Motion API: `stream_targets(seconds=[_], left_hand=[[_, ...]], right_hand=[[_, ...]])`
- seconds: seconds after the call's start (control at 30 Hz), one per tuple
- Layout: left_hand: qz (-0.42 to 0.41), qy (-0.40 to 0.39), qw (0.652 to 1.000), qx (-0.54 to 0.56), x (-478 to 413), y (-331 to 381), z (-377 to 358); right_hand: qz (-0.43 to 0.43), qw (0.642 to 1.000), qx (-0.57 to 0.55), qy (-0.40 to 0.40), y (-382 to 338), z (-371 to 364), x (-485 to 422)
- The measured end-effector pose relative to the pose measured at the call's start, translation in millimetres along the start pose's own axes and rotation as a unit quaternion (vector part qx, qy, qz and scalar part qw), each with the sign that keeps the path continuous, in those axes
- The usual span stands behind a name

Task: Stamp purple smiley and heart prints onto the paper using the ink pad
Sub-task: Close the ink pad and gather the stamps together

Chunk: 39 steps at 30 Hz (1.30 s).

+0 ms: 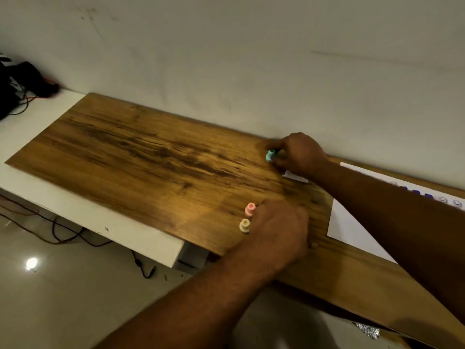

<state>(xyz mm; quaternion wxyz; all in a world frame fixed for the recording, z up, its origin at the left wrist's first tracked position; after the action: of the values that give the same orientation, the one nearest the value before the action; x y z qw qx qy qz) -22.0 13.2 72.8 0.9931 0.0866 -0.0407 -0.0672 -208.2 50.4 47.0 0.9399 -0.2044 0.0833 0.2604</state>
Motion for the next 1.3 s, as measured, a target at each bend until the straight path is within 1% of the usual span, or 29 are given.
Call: stream_targets(seconds=[0.07,0.17,0.2,0.23,0.3,0.37,0.5,0.57,0.63,0.67,0.7,0.77,0.8,0.87,0.97,1.1,1.3], left_hand=[[0.020,0.084,0.994,0.061,-14.2,-15.6,17.7],[0.071,0.235,0.961,0.131,-35.1,-64.8,54.2],[0.094,0.264,0.948,0.151,-41.8,-85.5,62.4],[0.115,0.277,0.940,0.166,-48.1,-105.5,66.9],[0.146,0.276,0.933,0.177,-56.6,-140.2,64.0],[0.156,0.271,0.934,0.174,-57.0,-164.4,51.6],[0.166,0.199,0.954,0.153,-46.9,-190.5,16.4],[0.172,0.165,0.956,0.172,-46.6,-197.2,-1.0],[0.181,0.146,0.945,0.228,-47.9,-198.4,-14.8],[0.188,0.145,0.936,0.258,-48.6,-197.9,-19.2],[0.196,0.149,0.928,0.279,-49.4,-197.4,-22.1],[0.208,0.169,0.916,0.297,-51.3,-196.8,-25.8],[0.212,0.179,0.912,0.302,-51.2,-196.4,-27.0],[0.220,0.189,0.905,0.310,-50.6,-195.8,-28.1],[0.227,0.184,0.902,0.318,-51.1,-196.9,-29.8],[0.230,0.181,0.902,0.317,-53.1,-198.0,-30.4],[0.220,0.188,0.904,0.315,-53.4,-200.8,-31.9]], right_hand=[[-0.027,1.000,0.010,0.008,7.3,1.3,-11.3],[-0.044,0.998,0.024,0.023,12.4,1.8,-19.9],[-0.045,0.998,0.036,0.025,13.3,0.9,-20.9],[-0.049,0.997,0.046,0.025,14.4,-0.6,-21.3],[-0.058,0.997,0.054,0.021,15.9,-4.0,-21.6],[-0.051,0.997,0.056,0.015,16.8,-5.9,-21.3],[-0.054,0.997,0.048,0.006,19.8,3.1,-16.5],[-0.054,0.997,0.018,0.043,16.5,15.7,-7.7],[-0.025,0.997,-0.018,0.077,7.4,25.4,11.4],[-0.002,0.997,-0.043,0.066,1.4,25.4,24.5],[0.025,0.996,-0.073,0.032,-5.8,22.8,38.4],[0.075,0.988,-0.123,-0.061,-21.5,12.7,64.5],[0.096,0.981,-0.137,-0.096,-28.6,6.9,73.6],[0.115,0.971,-0.160,-0.132,-39.7,-2.3,82.6],[0.118,0.963,-0.189,-0.149,-50.0,-9.9,86.7],[0.119,0.961,-0.205,-0.141,-50.8,-14.3,87.7],[0.129,0.966,-0.172,-0.141,-48.4,-20.9,79.4]])
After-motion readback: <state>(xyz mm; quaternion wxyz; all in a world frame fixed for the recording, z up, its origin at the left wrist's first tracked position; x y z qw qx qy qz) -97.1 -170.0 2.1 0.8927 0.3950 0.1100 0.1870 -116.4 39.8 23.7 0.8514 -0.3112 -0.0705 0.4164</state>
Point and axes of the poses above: each hand's wrist, its own x-axis away from the middle knuckle, its own z-axis out of the back of the hand, y = z × x, the point moved 5 cm from there along -x, towards the middle knuckle, and after that the axes turned 15 degrees about y, right-handed, at the moved point
